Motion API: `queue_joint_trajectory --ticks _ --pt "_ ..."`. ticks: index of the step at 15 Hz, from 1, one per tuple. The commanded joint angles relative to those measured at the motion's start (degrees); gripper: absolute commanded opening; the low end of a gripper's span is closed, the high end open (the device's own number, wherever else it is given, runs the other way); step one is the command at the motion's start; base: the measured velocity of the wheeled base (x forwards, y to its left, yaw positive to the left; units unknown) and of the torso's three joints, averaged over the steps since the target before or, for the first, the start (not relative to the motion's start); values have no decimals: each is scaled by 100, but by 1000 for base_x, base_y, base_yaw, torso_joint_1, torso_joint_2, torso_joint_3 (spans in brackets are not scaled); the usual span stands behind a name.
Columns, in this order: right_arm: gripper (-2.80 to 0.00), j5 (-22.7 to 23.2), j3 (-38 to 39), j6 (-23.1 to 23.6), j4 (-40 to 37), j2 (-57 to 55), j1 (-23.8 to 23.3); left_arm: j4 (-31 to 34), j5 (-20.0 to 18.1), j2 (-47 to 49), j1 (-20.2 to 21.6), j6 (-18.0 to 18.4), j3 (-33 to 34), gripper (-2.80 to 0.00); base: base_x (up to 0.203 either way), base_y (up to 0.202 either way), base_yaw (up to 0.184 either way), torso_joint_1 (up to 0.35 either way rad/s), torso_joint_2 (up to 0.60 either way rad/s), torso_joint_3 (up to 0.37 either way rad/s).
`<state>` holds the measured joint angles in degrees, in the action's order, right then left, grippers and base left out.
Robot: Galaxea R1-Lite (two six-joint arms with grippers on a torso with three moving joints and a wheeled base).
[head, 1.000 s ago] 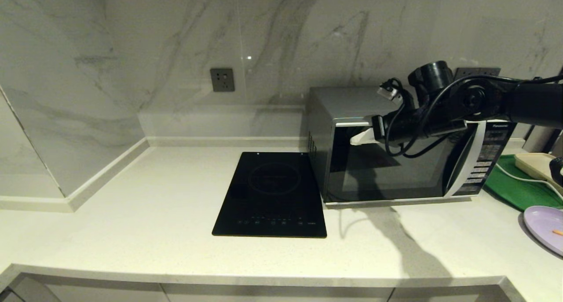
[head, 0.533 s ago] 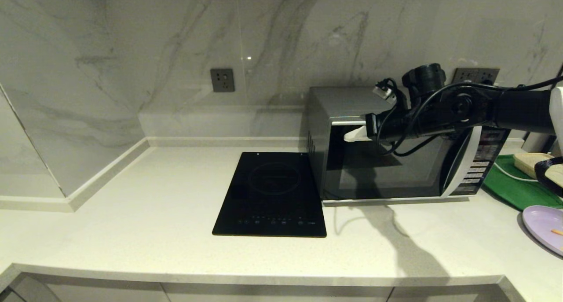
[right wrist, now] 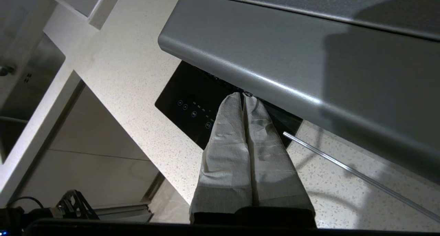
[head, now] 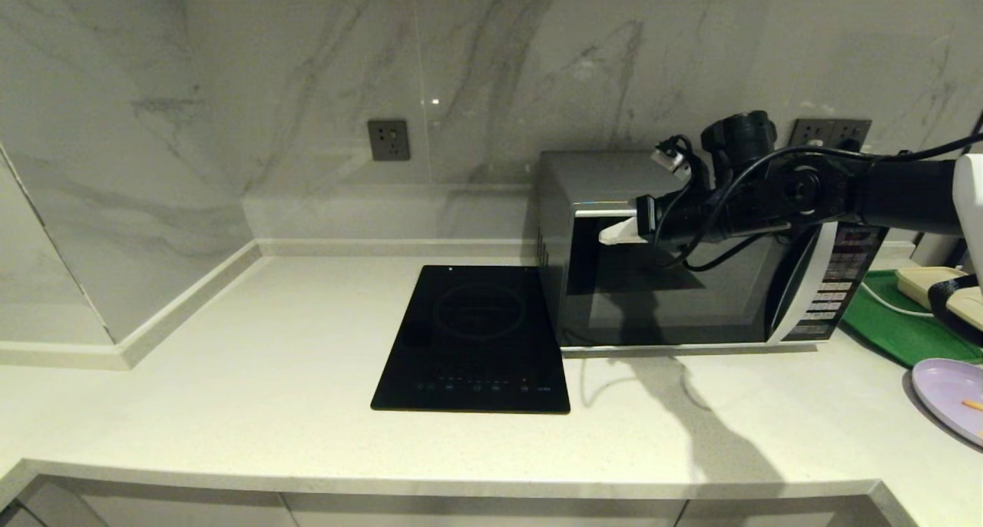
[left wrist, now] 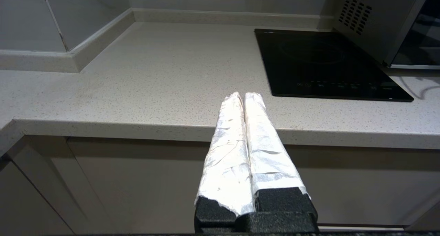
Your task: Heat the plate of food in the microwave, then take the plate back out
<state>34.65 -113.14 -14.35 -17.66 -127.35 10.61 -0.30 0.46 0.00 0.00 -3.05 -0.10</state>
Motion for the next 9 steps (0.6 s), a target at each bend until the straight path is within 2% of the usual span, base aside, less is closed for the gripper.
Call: queue_joint_trajectory --ticks 1,4,9 --pt "-280 7 3 -63 18 27 3 -5 -2 0 0 -3 1 -280 0 0 0 0 0 0" --pt "-280 -16 3 -428 202 20 12 -5 -2 0 0 -3 1 -280 0 0 0 0 0 0" --pt "-280 -19 3 -428 237 -9 64 -5 -2 0 0 -3 1 -280 0 0 0 0 0 0"
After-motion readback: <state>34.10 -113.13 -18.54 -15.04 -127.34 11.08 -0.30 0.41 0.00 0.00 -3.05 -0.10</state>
